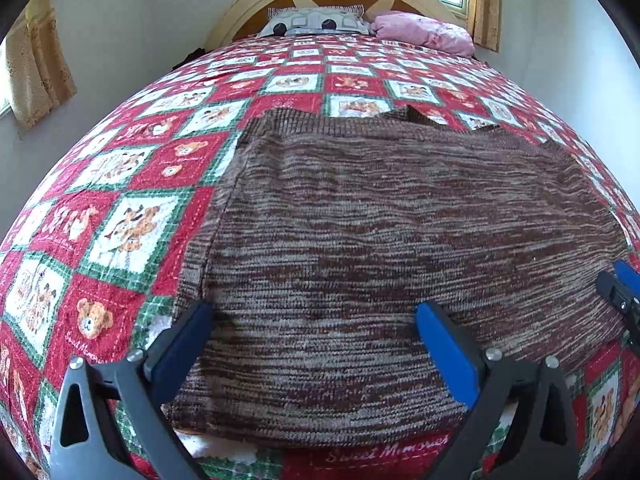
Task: Fold small clothes
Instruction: 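Lower the sweater flat onto the quilt and open both grippers, then grasp the sweater edge with the right gripper and lift it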
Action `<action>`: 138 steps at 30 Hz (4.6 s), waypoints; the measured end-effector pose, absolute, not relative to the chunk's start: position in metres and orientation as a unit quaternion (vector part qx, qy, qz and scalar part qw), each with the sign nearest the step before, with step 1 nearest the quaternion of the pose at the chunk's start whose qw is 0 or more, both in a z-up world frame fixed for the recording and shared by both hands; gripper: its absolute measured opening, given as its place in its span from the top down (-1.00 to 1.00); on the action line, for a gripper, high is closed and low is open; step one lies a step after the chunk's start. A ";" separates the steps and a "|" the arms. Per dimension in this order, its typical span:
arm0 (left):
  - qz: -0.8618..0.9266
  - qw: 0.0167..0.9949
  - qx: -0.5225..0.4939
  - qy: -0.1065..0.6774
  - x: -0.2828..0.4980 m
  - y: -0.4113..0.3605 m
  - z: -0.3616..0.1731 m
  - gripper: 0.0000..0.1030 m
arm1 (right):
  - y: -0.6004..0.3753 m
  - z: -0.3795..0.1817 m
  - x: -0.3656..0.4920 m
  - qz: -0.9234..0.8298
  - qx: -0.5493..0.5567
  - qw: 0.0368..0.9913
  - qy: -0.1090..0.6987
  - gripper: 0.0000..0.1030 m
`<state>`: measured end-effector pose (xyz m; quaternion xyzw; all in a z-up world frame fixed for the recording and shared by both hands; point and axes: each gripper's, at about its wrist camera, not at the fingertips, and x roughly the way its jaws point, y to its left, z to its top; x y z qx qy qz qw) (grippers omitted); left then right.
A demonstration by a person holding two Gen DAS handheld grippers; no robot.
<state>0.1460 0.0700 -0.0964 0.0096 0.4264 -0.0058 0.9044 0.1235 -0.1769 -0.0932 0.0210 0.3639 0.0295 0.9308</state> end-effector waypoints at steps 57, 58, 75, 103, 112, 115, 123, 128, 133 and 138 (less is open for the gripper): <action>-0.018 0.881 -0.295 0.369 0.116 0.151 -0.099 0.15 | -0.105 -0.108 0.143 0.159 0.118 0.900 0.389 0.26; -0.020 0.887 -0.275 0.371 0.119 0.145 -0.097 0.07 | -0.106 -0.108 0.143 0.159 0.118 0.899 0.390 0.26; -0.102 0.918 -0.212 0.320 0.119 0.103 -0.049 0.79 | -0.122 -0.062 0.155 0.214 0.163 0.895 0.357 0.02; -0.134 0.895 -0.262 0.336 0.125 0.092 -0.082 0.78 | 0.039 -0.093 0.326 0.305 -0.029 0.804 0.510 0.66; -0.170 0.906 -0.201 0.330 0.128 0.054 -0.052 0.78 | -0.021 -0.047 0.313 0.302 0.022 0.828 0.471 0.68; -0.196 0.908 -0.179 0.324 0.131 0.028 -0.037 0.78 | -0.056 -0.029 0.315 0.288 0.024 0.839 0.462 0.68; -0.271 0.894 -0.137 0.330 0.133 -0.060 -0.026 0.78 | -0.154 -0.008 0.307 0.243 -0.019 0.861 0.446 0.68; -0.300 0.880 -0.115 0.351 0.136 -0.107 -0.034 0.78 | -0.219 -0.027 0.300 0.225 0.008 0.863 0.452 0.68; -0.304 0.869 -0.082 0.382 0.139 -0.136 -0.055 0.77 | -0.255 -0.058 0.296 0.215 0.041 0.861 0.459 0.68; -0.299 0.870 -0.067 0.387 0.143 -0.141 -0.060 0.75 | -0.271 -0.082 0.295 0.219 0.099 0.854 0.461 0.68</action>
